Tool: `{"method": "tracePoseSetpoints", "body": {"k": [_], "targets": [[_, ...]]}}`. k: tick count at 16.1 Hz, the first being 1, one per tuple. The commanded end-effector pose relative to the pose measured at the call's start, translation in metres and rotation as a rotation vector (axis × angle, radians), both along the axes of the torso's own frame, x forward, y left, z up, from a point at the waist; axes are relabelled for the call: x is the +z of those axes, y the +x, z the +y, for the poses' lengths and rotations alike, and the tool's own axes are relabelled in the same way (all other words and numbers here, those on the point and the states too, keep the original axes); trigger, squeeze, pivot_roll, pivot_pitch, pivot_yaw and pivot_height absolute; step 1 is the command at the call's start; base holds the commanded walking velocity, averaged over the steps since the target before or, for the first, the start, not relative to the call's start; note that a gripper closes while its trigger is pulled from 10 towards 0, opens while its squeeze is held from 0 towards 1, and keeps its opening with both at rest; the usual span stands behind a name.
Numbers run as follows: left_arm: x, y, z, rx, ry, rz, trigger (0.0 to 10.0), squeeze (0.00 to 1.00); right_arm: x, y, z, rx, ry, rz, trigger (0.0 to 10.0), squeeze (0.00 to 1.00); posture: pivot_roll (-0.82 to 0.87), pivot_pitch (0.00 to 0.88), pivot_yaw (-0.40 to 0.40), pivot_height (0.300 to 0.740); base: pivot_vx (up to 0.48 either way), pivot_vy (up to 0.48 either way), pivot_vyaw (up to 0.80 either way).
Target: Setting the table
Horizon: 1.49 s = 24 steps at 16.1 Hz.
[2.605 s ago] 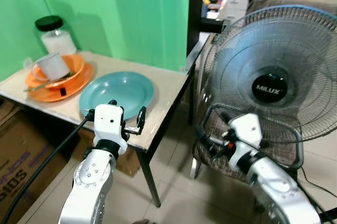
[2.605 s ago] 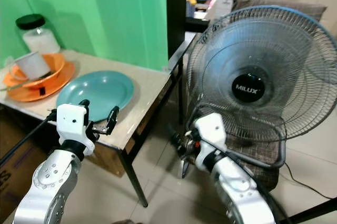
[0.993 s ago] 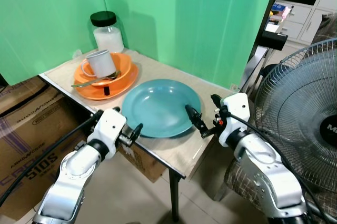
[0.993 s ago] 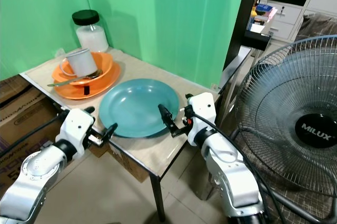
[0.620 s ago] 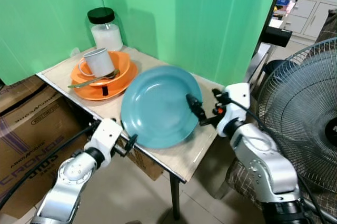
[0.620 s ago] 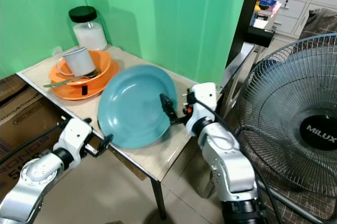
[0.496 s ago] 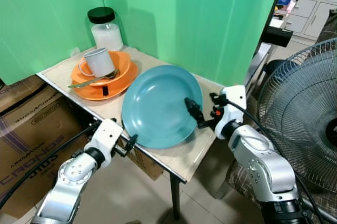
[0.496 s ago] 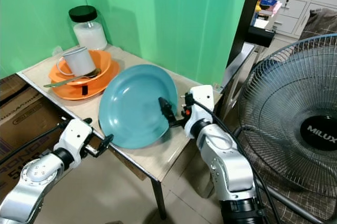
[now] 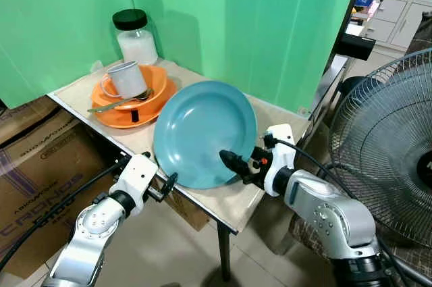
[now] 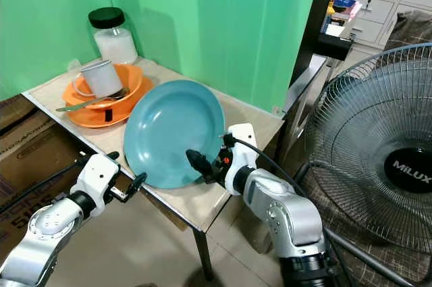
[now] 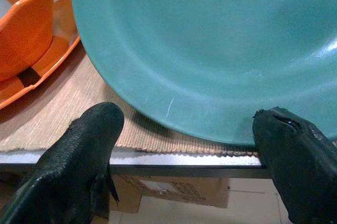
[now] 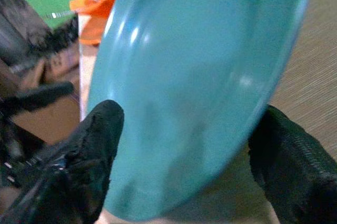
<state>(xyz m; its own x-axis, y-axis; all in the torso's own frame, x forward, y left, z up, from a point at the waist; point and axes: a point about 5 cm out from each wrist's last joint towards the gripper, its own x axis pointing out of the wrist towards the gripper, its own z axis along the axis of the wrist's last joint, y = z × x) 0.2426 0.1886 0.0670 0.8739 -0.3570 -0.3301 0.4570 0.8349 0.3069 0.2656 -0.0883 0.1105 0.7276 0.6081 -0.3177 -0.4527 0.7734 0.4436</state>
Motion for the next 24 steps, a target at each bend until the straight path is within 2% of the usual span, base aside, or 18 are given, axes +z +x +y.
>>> {"method": "tracePoseSetpoints", "body": {"k": [1, 4, 6, 22, 23, 24], "targets": [[-0.005, -0.001, 0.001, 0.002, 0.016, 0.026, 10.0, 0.15, -0.003, 0.0, -0.003, -0.029, 0.02, 0.036, 0.0, 0.0, 0.03, 0.0, 0.045, 0.74, 0.0, 0.0, 0.0], [-0.006, -0.001, 0.0, -0.003, 0.018, 0.025, 10.0, 0.15, -0.008, 0.006, -0.006, -0.104, 0.026, 0.075, 0.0, 0.0, 0.03, 0.0, 0.045, 0.74, 0.0, 0.0, 0.0], [-0.007, -0.001, -0.001, -0.004, 0.018, 0.023, 10.0, 0.15, -0.007, 0.009, -0.005, -0.132, 0.069, 0.095, 0.0, 0.0, 0.03, 0.0, 0.042, 0.74, 0.0, 0.0, 0.0], [-0.007, 0.002, -0.001, -0.006, 0.027, 0.012, 10.0, 0.14, 0.0, 0.013, -0.003, -0.172, 0.171, 0.098, 0.0, 0.0, 0.03, 0.0, 0.046, 0.74, 0.0, 0.0, 0.0], [-0.007, 0.002, -0.001, -0.004, 0.027, 0.011, 10.0, 0.13, 0.0, 0.013, -0.003, -0.173, 0.174, 0.097, 0.0, 0.0, 0.03, 0.0, 0.045, 0.74, 0.0, 0.0, 0.0], [-0.007, 0.002, 0.0, -0.003, 0.028, 0.011, 10.0, 0.03, 0.0, 0.013, -0.003, -0.172, 0.177, 0.096, 0.0, 0.0, 0.03, 0.0, 0.045, 0.74, 0.0, 0.0, 0.0]]}}
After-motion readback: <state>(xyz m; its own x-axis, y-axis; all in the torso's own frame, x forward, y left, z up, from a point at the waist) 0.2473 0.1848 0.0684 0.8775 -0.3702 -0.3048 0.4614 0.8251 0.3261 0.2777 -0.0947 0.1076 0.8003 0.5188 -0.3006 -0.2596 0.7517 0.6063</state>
